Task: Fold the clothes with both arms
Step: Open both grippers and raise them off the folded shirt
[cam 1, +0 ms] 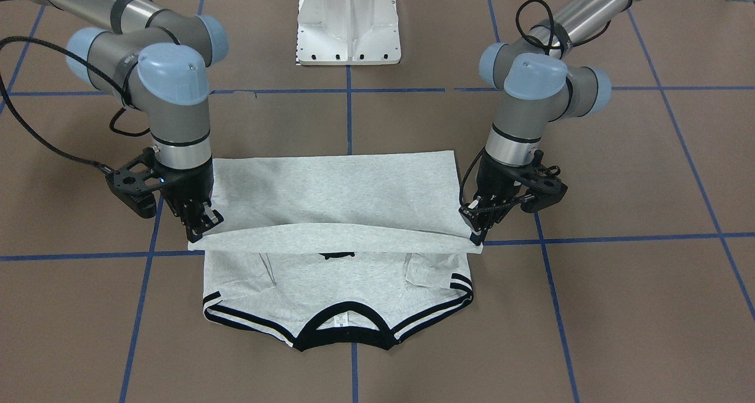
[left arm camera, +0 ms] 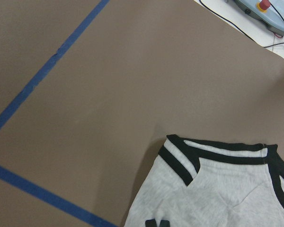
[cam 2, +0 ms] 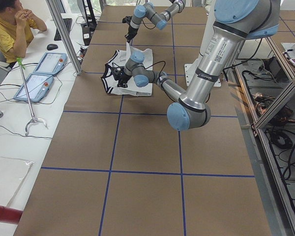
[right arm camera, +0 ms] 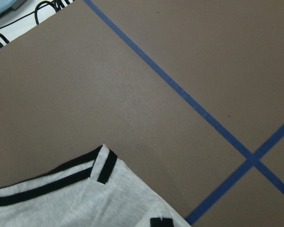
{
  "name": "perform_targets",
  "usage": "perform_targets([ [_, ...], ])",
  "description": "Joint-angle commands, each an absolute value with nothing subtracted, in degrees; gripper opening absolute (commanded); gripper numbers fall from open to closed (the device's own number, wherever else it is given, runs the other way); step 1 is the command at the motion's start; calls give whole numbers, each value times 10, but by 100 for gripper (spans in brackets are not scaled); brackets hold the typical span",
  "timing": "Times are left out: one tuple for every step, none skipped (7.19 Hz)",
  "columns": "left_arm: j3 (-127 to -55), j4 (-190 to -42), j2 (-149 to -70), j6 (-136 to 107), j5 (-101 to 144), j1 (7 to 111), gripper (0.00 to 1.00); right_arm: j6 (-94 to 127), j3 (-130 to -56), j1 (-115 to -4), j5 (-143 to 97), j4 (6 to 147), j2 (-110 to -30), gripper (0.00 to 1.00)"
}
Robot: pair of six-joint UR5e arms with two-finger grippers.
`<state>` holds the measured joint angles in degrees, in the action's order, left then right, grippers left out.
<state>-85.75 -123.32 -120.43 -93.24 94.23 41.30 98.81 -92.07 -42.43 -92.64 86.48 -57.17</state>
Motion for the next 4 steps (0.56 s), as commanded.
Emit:
perform_targets([
  [-772,-1298,-1236,-926,939,417,0,957,-845,-449,-932,831,-533,0],
  [-746,-1309,-1246,-922,938,422,0,951,-813,-456,-932,831,-511,0],
  [-745,-1310,-1246,-909,938,427,0,951,-779,-456,-932,827,-486,0],
  [-745,-1310,-1246,-908,938,431,0,951,-767,-457,-932,815,-484,0],
])
